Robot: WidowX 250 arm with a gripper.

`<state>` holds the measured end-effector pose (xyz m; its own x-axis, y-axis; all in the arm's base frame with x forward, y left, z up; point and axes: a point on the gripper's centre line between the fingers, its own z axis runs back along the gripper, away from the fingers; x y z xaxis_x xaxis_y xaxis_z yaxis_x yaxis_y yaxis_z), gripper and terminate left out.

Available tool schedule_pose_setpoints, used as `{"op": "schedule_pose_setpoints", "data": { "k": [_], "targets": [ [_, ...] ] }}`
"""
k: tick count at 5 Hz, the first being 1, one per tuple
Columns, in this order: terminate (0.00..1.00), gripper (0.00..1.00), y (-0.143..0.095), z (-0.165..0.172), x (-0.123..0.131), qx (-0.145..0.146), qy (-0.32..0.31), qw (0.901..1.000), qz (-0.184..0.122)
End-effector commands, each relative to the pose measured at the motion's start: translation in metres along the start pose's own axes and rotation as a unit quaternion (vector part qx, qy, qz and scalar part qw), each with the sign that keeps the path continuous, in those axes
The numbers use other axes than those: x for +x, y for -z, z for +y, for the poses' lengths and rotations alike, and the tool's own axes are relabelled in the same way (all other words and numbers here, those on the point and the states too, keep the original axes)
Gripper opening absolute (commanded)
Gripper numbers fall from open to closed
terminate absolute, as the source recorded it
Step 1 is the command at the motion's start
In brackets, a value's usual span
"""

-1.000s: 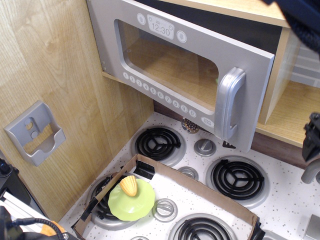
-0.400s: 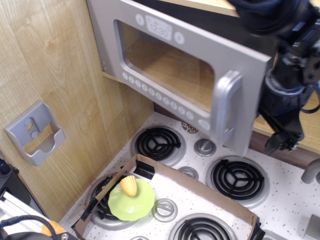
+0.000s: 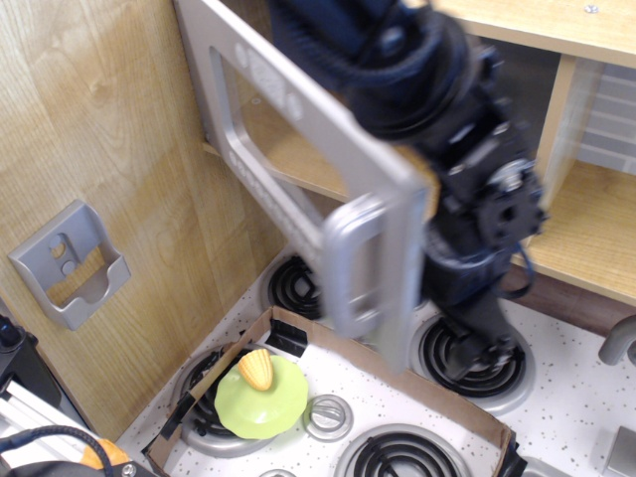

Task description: Open microwave

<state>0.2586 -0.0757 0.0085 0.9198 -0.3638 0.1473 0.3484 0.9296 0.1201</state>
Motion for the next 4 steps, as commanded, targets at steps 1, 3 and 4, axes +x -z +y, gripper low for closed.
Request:
{"op": "schedule_pose_setpoints", "data": {
  "k": [1,3,4],
  "targets": [
    [0.00,1.00,0.002,0.009,-0.058,-0.017,-0.108,0.9940,0.000],
    [0.00,1.00,0.001,0.030,-0.087,-0.033,-0.171,0.9848,0.004],
    [1.00,1.00,0.000,0.035,-0.086,-0.037,-0.197,0.9797,-0.013]
  ]
}}
